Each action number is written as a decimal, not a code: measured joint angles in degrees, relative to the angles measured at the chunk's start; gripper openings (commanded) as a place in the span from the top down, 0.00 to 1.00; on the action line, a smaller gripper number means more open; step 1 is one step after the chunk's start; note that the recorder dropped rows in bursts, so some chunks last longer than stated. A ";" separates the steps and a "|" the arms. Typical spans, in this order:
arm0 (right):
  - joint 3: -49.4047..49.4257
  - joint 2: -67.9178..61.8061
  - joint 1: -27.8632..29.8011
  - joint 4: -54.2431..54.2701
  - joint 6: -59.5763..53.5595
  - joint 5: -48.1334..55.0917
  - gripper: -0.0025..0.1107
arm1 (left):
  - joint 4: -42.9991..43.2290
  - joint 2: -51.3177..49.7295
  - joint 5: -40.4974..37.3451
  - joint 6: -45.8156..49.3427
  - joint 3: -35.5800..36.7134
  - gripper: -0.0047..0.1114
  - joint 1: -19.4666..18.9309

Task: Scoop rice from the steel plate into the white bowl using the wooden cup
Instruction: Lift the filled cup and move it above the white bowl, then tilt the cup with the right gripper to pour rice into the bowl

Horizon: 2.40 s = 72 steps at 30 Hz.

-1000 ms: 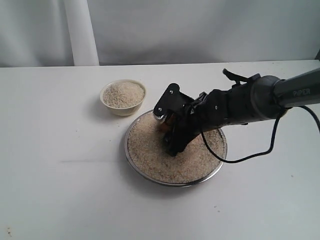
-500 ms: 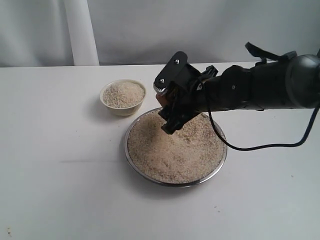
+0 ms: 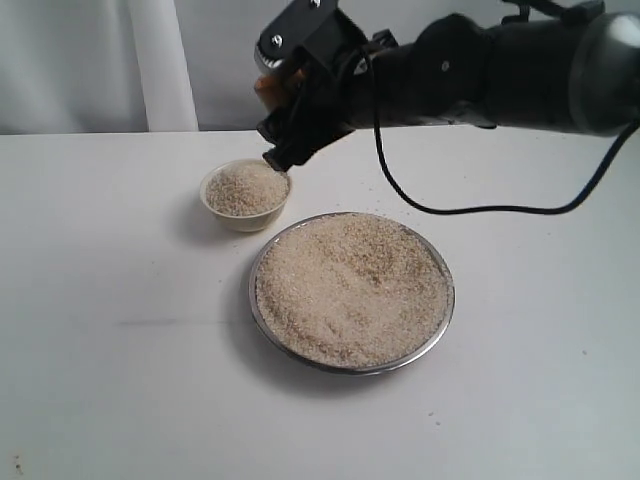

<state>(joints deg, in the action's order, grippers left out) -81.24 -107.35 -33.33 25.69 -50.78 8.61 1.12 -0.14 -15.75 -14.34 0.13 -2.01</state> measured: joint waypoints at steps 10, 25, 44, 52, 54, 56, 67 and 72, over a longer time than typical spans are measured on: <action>-20.94 -10.72 0.00 -5.11 6.04 10.41 0.98 | 0.00 0.00 -0.11 0.00 0.00 0.96 0.00; -49.26 -31.59 -5.27 -52.78 34.81 35.94 0.98 | 0.00 0.00 -0.11 0.00 0.00 0.96 0.00; -51.03 -36.38 -9.49 -69.59 29.22 41.95 0.98 | 0.00 0.00 -0.11 0.00 0.00 0.96 0.00; -51.06 -38.03 -11.25 -77.05 27.26 42.59 0.98 | 0.00 0.00 -0.11 0.00 0.00 0.96 0.00; -51.06 -38.27 -11.64 -78.92 26.66 42.97 0.98 | 0.00 0.00 -0.11 0.00 0.00 0.96 0.00; -51.06 -38.44 -11.80 -80.13 25.53 43.18 0.98 | 0.00 0.00 -0.11 0.00 0.00 0.96 0.00; -51.06 -38.73 -12.94 -83.56 19.24 44.38 0.98 | 0.00 0.00 -0.11 0.00 0.00 0.96 0.00; -51.06 -38.73 -13.18 -83.97 16.43 44.60 0.98 | 0.00 0.00 -0.11 0.00 0.00 0.96 0.00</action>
<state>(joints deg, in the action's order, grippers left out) -132.30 -146.08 -46.51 -58.28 -34.35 53.21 1.12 -0.14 -15.86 -14.34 0.13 -2.01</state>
